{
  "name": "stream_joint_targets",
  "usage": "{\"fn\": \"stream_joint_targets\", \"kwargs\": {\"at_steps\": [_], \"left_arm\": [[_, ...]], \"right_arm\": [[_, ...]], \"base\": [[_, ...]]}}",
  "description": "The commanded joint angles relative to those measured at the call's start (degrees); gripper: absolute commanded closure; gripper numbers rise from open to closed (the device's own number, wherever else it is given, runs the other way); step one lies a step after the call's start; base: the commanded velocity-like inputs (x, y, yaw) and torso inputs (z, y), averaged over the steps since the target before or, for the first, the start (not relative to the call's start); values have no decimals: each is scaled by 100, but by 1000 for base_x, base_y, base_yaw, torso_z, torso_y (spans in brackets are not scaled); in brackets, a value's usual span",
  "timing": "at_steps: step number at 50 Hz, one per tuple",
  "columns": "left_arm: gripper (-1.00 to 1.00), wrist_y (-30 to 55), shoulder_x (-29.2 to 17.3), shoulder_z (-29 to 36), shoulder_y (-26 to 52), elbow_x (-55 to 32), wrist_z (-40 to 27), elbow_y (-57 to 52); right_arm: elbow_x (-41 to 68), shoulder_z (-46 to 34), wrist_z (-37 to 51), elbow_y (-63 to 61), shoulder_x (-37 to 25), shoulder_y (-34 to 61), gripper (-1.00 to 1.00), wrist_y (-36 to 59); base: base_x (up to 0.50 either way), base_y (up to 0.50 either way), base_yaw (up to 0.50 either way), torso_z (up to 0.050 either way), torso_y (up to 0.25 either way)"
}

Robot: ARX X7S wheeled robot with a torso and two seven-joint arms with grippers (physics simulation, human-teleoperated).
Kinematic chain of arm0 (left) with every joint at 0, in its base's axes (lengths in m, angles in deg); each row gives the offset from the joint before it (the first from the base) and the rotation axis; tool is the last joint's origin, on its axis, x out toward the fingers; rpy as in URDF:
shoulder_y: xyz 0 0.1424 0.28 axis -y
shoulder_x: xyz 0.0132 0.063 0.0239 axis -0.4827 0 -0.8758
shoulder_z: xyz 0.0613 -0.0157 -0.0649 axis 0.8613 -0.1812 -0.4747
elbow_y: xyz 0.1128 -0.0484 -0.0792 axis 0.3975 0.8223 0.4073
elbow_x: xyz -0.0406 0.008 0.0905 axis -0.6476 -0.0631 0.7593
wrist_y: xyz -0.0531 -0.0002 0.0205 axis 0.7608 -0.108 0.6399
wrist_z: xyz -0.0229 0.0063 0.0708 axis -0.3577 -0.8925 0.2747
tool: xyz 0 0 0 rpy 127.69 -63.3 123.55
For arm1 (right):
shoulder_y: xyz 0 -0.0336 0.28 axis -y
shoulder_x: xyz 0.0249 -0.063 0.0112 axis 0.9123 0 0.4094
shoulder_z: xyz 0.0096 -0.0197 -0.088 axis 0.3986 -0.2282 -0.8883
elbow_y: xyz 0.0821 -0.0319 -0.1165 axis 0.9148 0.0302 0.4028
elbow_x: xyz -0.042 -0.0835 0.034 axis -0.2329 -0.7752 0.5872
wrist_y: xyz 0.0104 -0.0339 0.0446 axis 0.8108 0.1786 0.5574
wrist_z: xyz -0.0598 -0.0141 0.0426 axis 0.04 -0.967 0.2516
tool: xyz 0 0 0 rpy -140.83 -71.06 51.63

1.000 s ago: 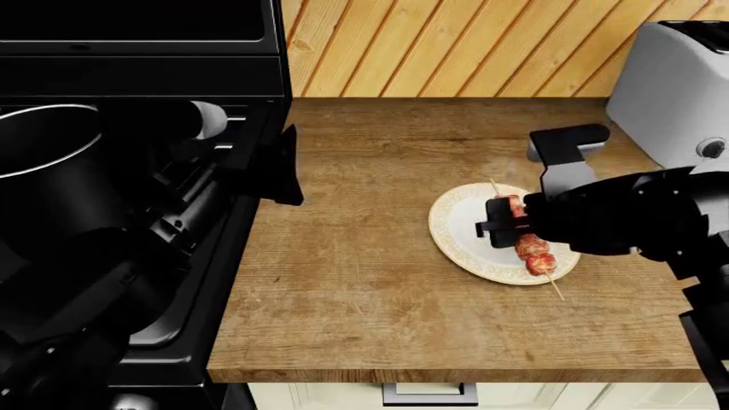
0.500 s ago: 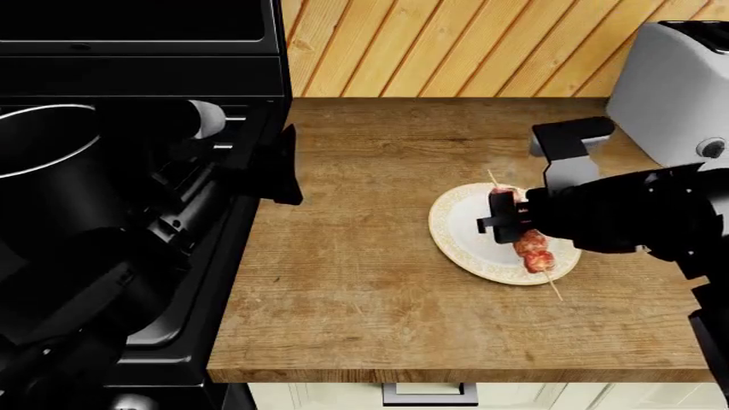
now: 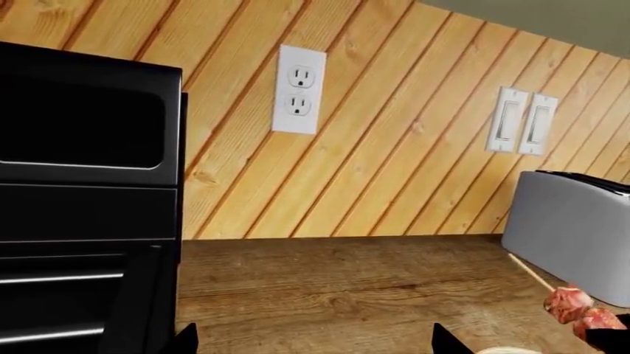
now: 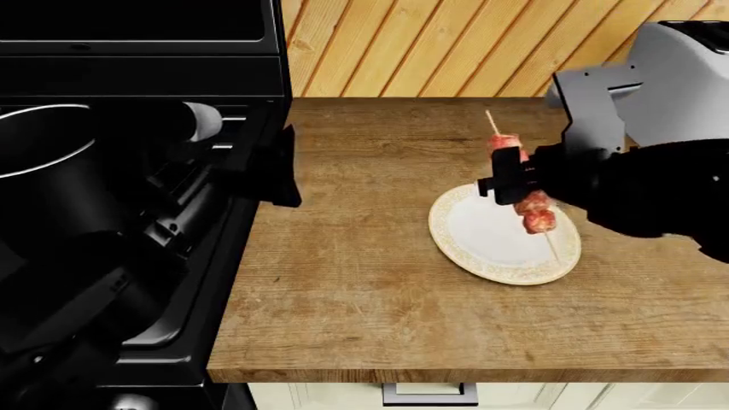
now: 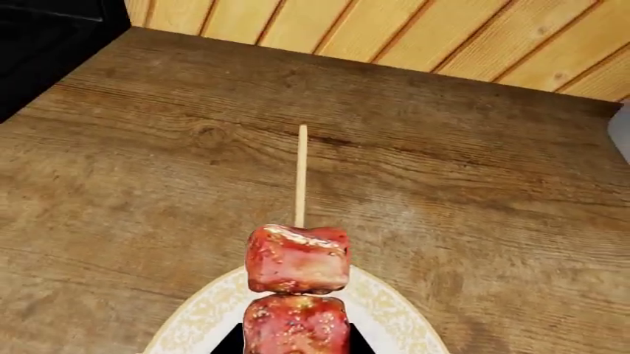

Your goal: Frozen meat rests on a plate on the counter. Retrieve the meat and place it in a pot on a burner. Then turn the burner on.

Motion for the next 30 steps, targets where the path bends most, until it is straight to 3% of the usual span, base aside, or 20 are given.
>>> {"fn": "stream_joint_targets", "kwargs": {"at_steps": [1, 6, 19, 30], "left_arm": [[-100, 37, -32, -15, -35, -92, -80, -100], [-100, 54, -50, -32, -41, -126, -131, -142], [-100, 133, -75, -127, -51, -299, -249, -296], [-100, 100, -123, -140, 15, -327, -297, -421]], "right_arm": [[273, 469, 374, -926, -235, -85, 100, -231], [339, 569, 623, -1369, -353, -45, 100, -219], [-24, 890, 454, -2004, -321, -509, 100, -1282], [-178, 913, 469, -2199, -350, -398, 100, -1410]], "base": [[0, 0, 0, 0, 0], [0, 0, 0, 0, 2], [0, 0, 0, 0, 0], [0, 0, 0, 0, 0]]}}
